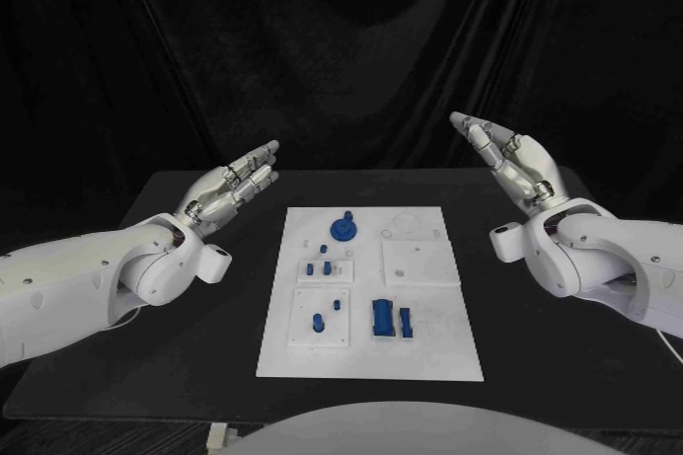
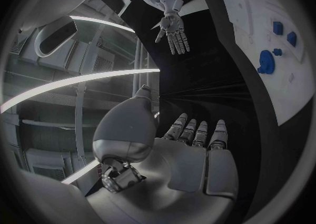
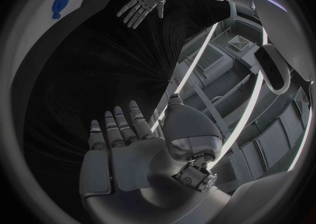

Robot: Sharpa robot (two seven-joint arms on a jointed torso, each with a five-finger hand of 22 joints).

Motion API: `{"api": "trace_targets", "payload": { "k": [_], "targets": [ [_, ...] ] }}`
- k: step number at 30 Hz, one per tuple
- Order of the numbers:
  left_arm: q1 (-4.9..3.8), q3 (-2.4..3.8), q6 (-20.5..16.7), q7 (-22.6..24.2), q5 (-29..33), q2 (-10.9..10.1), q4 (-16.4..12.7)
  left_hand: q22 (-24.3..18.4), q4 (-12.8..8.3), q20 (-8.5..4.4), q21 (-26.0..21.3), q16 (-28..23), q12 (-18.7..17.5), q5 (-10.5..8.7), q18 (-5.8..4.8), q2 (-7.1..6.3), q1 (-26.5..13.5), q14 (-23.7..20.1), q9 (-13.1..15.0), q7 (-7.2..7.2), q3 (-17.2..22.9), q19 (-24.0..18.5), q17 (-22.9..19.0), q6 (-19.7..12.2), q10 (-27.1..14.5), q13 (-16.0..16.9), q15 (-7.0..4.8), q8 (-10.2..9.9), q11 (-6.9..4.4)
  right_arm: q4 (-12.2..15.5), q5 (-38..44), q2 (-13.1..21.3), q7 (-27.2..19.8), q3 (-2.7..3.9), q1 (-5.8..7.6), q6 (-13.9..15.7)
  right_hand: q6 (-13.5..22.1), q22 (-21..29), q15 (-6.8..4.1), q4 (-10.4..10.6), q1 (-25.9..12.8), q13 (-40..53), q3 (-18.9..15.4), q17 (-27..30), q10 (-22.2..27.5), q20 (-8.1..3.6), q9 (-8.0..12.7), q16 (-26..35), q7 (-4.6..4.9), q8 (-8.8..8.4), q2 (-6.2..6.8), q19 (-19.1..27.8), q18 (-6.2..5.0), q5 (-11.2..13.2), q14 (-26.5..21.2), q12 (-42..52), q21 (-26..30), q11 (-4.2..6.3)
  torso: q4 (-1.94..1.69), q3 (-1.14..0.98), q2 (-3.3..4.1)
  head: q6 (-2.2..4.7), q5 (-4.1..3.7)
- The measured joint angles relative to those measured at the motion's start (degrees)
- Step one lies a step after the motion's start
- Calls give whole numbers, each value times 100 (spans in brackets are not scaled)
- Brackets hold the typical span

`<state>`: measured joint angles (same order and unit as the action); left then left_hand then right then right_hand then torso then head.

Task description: Assemble the parts on the task board

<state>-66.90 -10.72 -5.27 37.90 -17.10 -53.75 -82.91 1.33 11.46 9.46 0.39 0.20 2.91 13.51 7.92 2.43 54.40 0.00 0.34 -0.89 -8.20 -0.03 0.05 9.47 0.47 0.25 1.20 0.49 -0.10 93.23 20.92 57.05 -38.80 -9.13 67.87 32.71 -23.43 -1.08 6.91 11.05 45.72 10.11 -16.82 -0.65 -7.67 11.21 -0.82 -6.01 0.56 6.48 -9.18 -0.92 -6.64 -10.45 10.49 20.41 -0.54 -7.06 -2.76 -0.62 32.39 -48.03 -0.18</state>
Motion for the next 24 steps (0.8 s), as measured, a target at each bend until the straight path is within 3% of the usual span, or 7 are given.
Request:
{"api": "trace_targets", "payload": {
  "k": [1,4,7,11,16,18,24],
  "targets": [
    [30,49,-78,-20,28,40,-29,-20,-37,-38,0,0,-49,-50,-92,-34,-212,-5,-4,17,37,2,0,-40,1,-3,-33,0,-1,-24,-81,-107,26,82,-64,33,98,16,-37,-44,-188,-39,70,11,30,-38,15,22,-10,-29,39,21,-1,44,-37,-83,18,30,7,2,-3,46,0],
    [94,157,-285,-63,102,129,-94,-54,-138,-122,0,0,-123,-170,-89,-98,-684,2,-10,40,106,0,0,-121,1,-6,-40,0,-1,-87,-293,-352,94,275,-214,124,295,45,-95,-141,-574,-123,208,26,92,-140,35,117,-25,-81,116,40,20,129,-124,-254,21,92,31,7,-15,193,3],
    [194,330,-653,-138,246,265,-191,-89,-251,-204,0,0,-183,-319,-181,-158,-1290,-9,-18,70,215,-4,1,-214,1,-11,-50,0,-1,-167,-646,-699,216,525,-415,292,553,73,-217,-269,-1083,-239,392,39,186,-254,53,309,-39,-253,219,70,87,251,-257,-485,21,186,71,17,-32,441,5],
    [339,558,-1265,-261,505,462,-343,-109,-404,-307,0,0,-213,-475,-183,-198,-1919,3,-24,88,340,1,2,-315,1,-16,-80,-22,-1,-246,-1128,-1025,407,752,-619,532,825,86,-429,-399,-1610,-356,583,49,387,-380,63,449,-46,-440,324,87,185,368,-384,-717,21,415,130,31,-57,786,10],
    [504,831,-2144,-437,887,695,-520,-117,-550,-443,1,0,-236,-637,-482,-222,-2566,2,-26,80,583,6,2,-493,1,-19,-80,-22,-1,-316,-1625,-1218,606,896,-745,788,1103,94,-583,-541,-2141,-514,771,56,572,-498,69,528,-52,-540,559,91,409,502,-537,-961,21,599,203,47,-90,1137,14],
    [554,899,-2439,-502,1017,754,-567,-121,-627,-584,1,0,-257,-703,-498,-229,-2826,3,-26,85,661,7,3,-629,1,-19,-80,-22,-1,-320,-1742,-1240,658,903,-757,850,1215,94,-619,-635,-2369,-655,866,57,624,-559,72,535,-50,-565,658,91,446,637,-683,-1061,21,645,225,51,-99,1232,16],
    [652,1045,-3208,-679,1360,881,-670,-126,-925,-776,1,0,-258,-893,-673,-237,-3378,2,-25,87,763,-2,4,-811,1,-19,-79,-22,-1,-330,-1945,-1238,759,906,-760,974,1452,101,-666,-904,-2833,-871,1054,57,695,-870,75,560,-55,-594,818,90,534,885,-898,-1267,21,675,263,58,-115,1354,18]
  ]
}}
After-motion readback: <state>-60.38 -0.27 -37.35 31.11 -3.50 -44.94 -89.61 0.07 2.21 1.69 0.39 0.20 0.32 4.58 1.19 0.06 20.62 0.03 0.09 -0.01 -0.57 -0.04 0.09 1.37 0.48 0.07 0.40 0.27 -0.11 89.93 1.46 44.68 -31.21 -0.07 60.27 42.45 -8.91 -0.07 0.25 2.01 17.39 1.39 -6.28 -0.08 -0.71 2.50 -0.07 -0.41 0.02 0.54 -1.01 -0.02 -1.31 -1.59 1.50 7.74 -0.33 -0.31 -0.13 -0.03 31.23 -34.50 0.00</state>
